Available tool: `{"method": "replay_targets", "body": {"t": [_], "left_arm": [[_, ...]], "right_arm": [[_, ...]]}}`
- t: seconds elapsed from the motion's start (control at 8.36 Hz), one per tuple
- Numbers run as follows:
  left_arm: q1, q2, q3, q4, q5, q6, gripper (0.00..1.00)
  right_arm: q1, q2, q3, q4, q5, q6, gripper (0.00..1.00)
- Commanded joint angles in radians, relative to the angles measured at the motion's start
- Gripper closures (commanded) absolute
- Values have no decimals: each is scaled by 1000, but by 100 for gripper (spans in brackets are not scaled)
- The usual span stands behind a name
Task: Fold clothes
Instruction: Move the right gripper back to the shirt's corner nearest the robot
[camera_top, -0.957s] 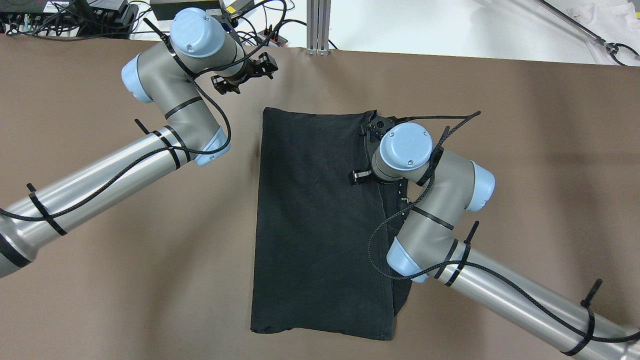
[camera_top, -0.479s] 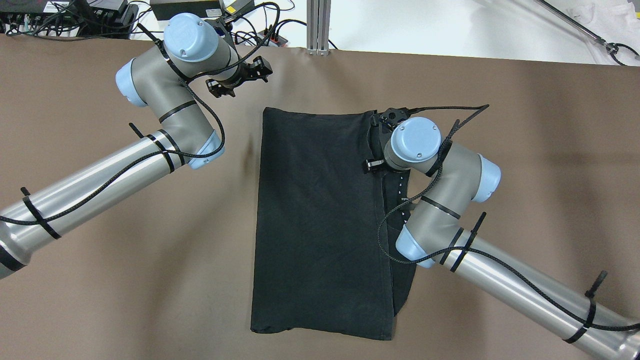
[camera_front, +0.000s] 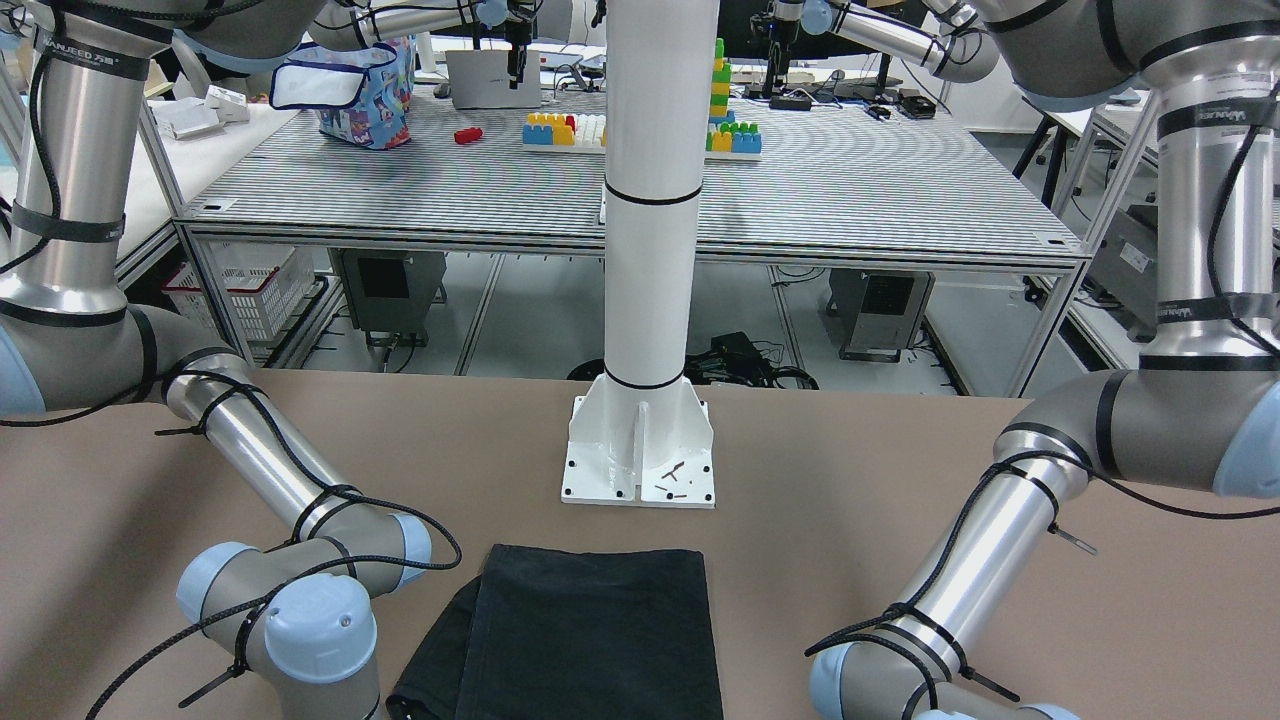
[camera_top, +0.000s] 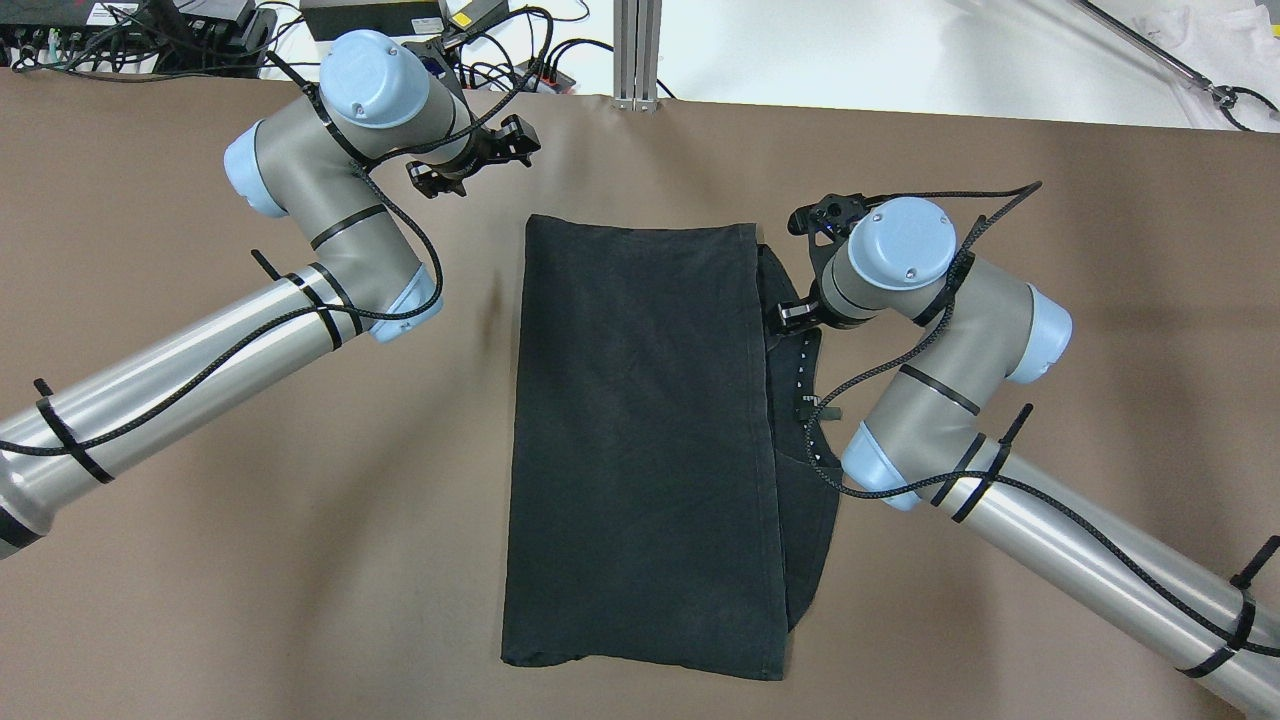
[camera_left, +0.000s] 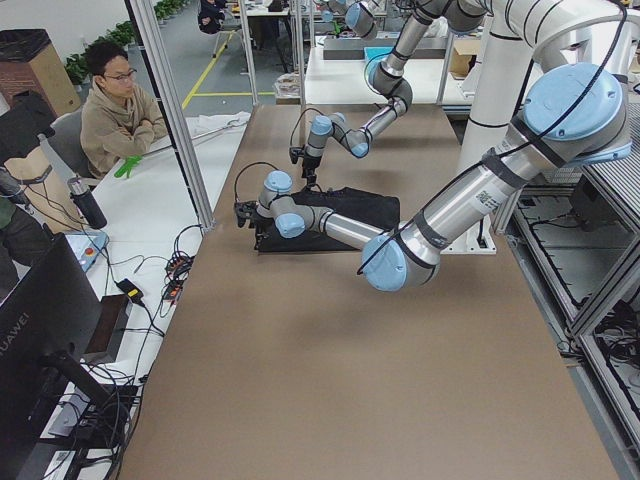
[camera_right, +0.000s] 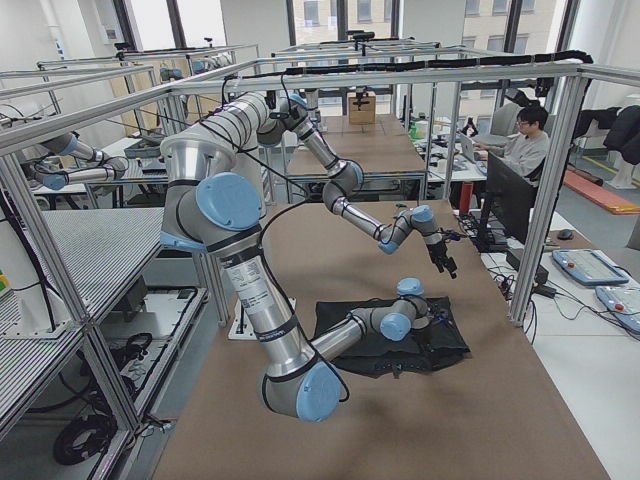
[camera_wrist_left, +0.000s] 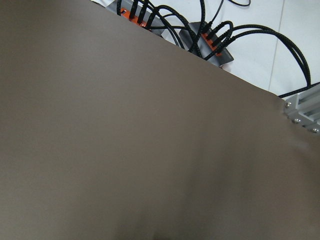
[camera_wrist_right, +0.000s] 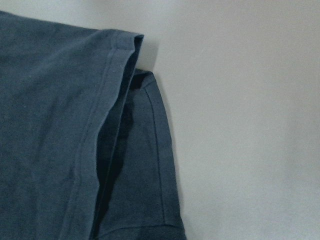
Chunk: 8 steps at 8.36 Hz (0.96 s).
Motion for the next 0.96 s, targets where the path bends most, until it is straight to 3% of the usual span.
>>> {"method": "replay_targets", "body": {"t": [0.0, 0.24, 0.6, 0.84], "left_arm": [[2, 4, -11, -1, 2, -15, 0], [2, 7, -29, -1, 2, -21, 0], [2, 8, -40, -1, 14, -23, 0], [8, 22, -81, 10, 38, -24, 0]], "right_arm": [[-90, -78, 193, -33, -8, 485, 5], [-237, -225, 421, -36, -137, 791, 6], [-470, -364, 592, -80, -363, 1094, 12], [-596, -429, 623, -85, -441, 1261, 36]]}}
